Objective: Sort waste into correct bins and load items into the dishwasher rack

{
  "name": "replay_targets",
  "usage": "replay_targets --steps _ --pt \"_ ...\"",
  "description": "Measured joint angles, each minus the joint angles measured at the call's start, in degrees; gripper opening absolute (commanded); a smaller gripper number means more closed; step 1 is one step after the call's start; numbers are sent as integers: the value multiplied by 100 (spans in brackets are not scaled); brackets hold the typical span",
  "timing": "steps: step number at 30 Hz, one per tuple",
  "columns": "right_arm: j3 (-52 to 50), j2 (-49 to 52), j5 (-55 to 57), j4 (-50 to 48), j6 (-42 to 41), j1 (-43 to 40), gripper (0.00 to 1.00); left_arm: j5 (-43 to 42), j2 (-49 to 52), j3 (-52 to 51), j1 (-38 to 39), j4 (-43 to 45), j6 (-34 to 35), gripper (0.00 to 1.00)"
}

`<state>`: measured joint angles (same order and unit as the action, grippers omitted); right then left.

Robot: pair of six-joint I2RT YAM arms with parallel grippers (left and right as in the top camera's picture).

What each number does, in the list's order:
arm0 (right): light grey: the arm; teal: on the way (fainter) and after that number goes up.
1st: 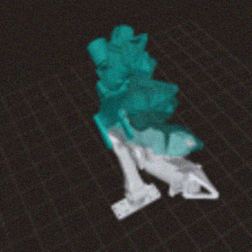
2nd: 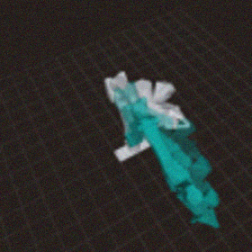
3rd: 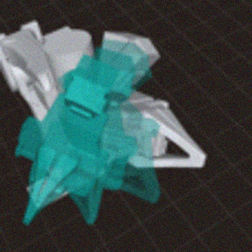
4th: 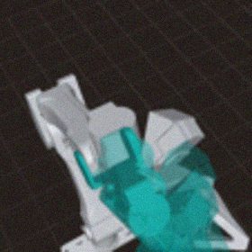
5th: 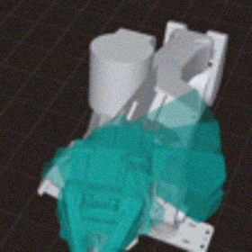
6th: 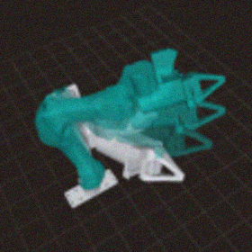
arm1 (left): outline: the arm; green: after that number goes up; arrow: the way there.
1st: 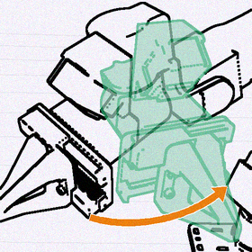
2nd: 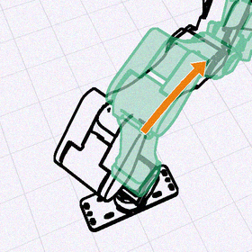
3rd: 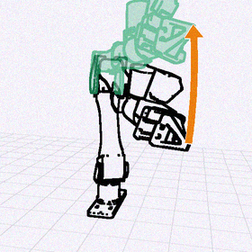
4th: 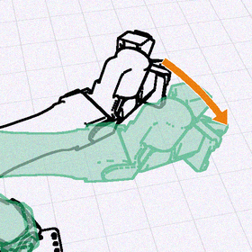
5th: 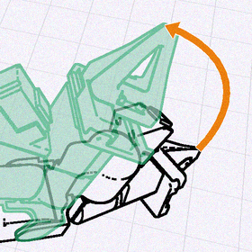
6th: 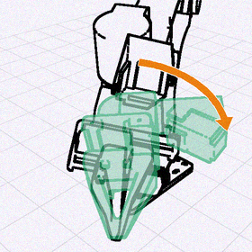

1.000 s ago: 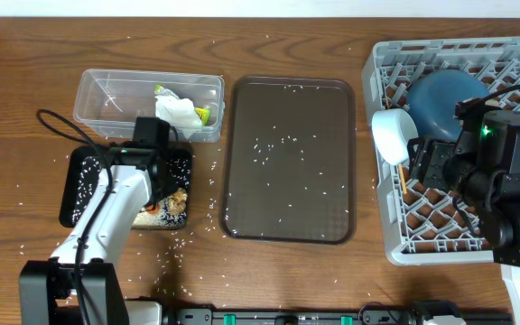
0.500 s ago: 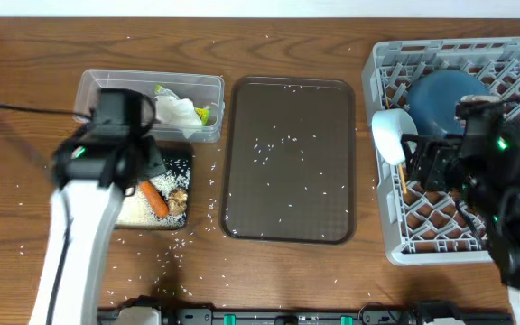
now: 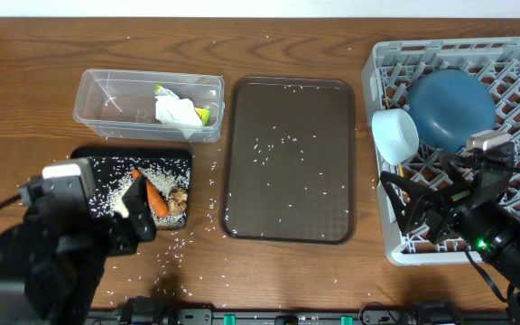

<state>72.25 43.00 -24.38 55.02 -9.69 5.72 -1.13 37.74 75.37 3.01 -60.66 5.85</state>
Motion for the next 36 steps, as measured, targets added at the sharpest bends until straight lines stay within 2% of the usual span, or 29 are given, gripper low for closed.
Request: replay_targets --steps 15,18,20,24,29,36 --pt "0 0 125 297 13 0 99 -4 -254 0 0 -26 -15 98" --pt "-55 -7 409 149 330 4 99 -4 -254 0 0 -26 -15 98" --pt "-286 -74 516 -293 761 4 99 -2 -254 0 0 -28 -15 98" --pt "-1399 -629 564 -1639 1486 4 99 -4 -254 -2 0 -39 -15 98" --pt "-3237 -1779 575 -2852 1836 4 99 -4 -256 -2 0 -42 -15 98" --pt "-5355 -3307 575 -3477 1974 4 99 -9 -254 -2 0 -39 -15 98"
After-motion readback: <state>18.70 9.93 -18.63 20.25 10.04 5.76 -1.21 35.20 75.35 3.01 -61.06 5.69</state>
